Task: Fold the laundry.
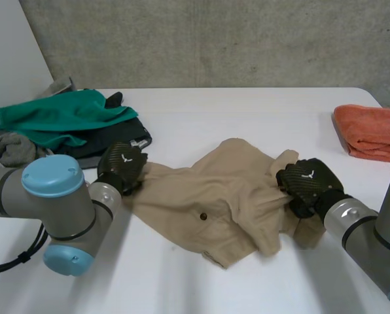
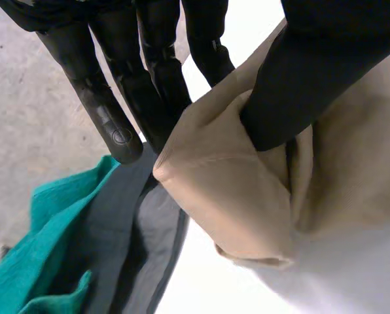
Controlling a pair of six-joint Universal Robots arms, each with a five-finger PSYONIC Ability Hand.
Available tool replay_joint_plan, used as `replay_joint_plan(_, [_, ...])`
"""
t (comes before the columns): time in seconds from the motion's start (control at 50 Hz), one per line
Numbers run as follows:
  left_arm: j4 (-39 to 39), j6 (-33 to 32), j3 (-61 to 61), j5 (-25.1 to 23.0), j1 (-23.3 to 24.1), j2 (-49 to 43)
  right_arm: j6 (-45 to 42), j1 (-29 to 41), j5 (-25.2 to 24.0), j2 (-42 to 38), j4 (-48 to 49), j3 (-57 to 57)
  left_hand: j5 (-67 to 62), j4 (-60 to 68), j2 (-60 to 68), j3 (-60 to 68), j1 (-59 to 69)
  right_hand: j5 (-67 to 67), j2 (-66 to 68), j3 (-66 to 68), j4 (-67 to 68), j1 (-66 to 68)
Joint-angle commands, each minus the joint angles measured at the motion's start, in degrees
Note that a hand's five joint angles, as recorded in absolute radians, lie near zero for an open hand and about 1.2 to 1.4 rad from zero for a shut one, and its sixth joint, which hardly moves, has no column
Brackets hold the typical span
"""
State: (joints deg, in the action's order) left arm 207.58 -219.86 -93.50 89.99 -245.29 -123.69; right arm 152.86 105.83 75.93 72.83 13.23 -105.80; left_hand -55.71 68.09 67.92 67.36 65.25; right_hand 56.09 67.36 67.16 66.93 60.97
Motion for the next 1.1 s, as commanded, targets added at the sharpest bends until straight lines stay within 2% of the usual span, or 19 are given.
replay_joint_plan(0.02, [-0.07,5.56,-6.69,1.24,3.49,12.75,-8.18,-0.62,2.47,3.38,-0.31,8.31,-14.29,11.91,12.08,12.64,14.75,13.91,12.64,12.84,13.07,19.03])
replay_joint_plan(0.12, [-2.61,14.97,-8.98,1.5,6.66,18.65,-12.94,-2.2,2.74,-1.35,-0.31,19.02,-14.29,11.91,12.08,12.64,14.75,13.91,12.64,12.84,13.07,19.03])
replay_joint_plan(0.26, [-13.33,30.69,-8.2,1.24,8.16,20.6,-16.98,-1.94,0.72,-13.75,2.5,36.17,-14.29,11.91,12.08,12.64,14.75,13.91,12.64,12.84,13.07,19.03])
replay_joint_plan(0.32, [-15.71,36.67,-7.49,1.24,9.12,19.81,-17.78,-1.85,-2.18,-20.51,8.11,40.83,-14.29,11.91,12.08,12.64,14.75,13.91,12.64,12.84,13.07,19.03])
replay_joint_plan(0.4, [-15.89,39.94,-6.88,1.15,10.35,16.83,-17.77,-1.76,-5.79,-26.5,14.98,42.43,-14.29,11.91,12.08,12.64,14.75,13.91,12.64,12.84,13.07,19.03])
replay_joint_plan(0.42, [-15.81,40.21,-6.61,1.15,10.71,16.12,-17.78,-1.76,-6.23,-27.64,15.33,42.25,-14.29,11.91,12.08,12.64,14.75,6.31,5.04,5.24,5.47,11.43])
replay_joint_plan(0.44, [-15.63,40.3,-6.35,1.15,10.97,15.5,-18.04,-1.76,-6.32,-29.56,15.34,41.9,-14.29,11.91,12.08,12.64,14.75,-36.9,-38.17,-37.97,-37.74,-31.78])
replay_joint_plan(0.46, [-15.54,40.39,-6.0,1.24,11.15,14.98,-18.13,-1.85,-6.23,-30.02,15.25,41.64,-14.29,11.91,12.08,12.64,14.75,-56.09,-57.36,-57.16,-56.93,-50.97])
replay_joint_plan(0.5, [-15.28,40.3,-4.68,1.5,11.41,13.39,-18.04,-1.76,-5.62,-30.46,15.08,40.85,-14.29,11.91,12.08,12.64,14.75,-56.09,-57.36,-57.16,-56.93,-50.97])
replay_joint_plan(0.58, [-15.02,39.95,-3.97,1.59,11.24,12.77,-17.16,-2.38,-1.41,-25.73,14.64,36.9,-4.25,1.86,2.03,2.59,4.7,-56.09,-57.36,-57.16,-56.93,-50.97])
replay_joint_plan(0.6, [-14.93,39.95,-3.97,1.59,11.24,12.95,-17.07,-2.29,1.3,-22.15,14.03,34.37,-2.72,0.34,0.51,1.07,3.18,-56.09,-57.36,-57.16,-56.93,-50.97])
replay_joint_plan(0.66, [-14.14,39.95,-4.5,1.5,11.06,13.48,-16.81,-2.38,4.92,-15.98,12.1,29.44,-2.04,-0.35,-0.18,0.39,2.49,-56.09,-57.36,-57.16,-56.93,-50.97])
replay_joint_plan(0.68, [-13.96,39.78,-4.68,1.5,11.06,13.74,-16.2,-2.55,6.32,-11.52,9.48,26.2,-2.04,-0.35,-0.18,0.39,2.49,-56.09,-57.36,-57.16,-56.93,-50.97])
replay_joint_plan(0.72, [-13.7,39.77,-5.2,1.5,10.97,15.49,-14.97,-2.64,6.6,-6.84,5.78,23.19,-2.7,0.32,0.49,1.05,3.16,-56.09,-57.36,-57.16,-56.93,-50.97])
replay_joint_plan(0.76, [-13.7,39.77,-5.56,1.5,11.06,16.46,-12.69,-2.64,6.16,0.16,-1.05,18.99,-3.54,1.16,1.33,1.89,4.0,-56.09,-57.36,-57.16,-56.93,-50.97])
replay_joint_plan(0.84, [-13.52,39.77,-6.26,1.5,11.41,18.57,-8.56,-2.82,3.1,8.62,-13.79,12.74,-4.05,1.67,1.84,2.4,4.51,-55.04,-56.31,-56.1,-55.88,-49.92])
replay_joint_plan(0.92, [-13.43,39.77,-6.26,1.41,11.68,20.59,-4.07,-2.99,-1.65,10.23,-22.97,7.72,-6.23,3.85,4.02,4.58,6.69,-48.29,-49.56,-49.35,-49.13,-43.17])
replay_joint_plan(1.0, [-13.26,39.77,-5.38,1.41,11.68,21.21,-0.99,-3.7,-5.08,10.23,-20.27,1.92,-11.78,9.39,9.56,10.13,12.23,-46.09,-47.36,-47.16,-46.93,-40.97])
replay_joint_plan(1.1, [-13.26,39.42,-2.84,1.33,11.76,21.48,1.38,-3.78,-5.62,6.99,-8.67,-2.57,-14.29,11.91,12.08,12.64,14.75,-39.02,-40.29,-40.09,-39.86,-33.9])
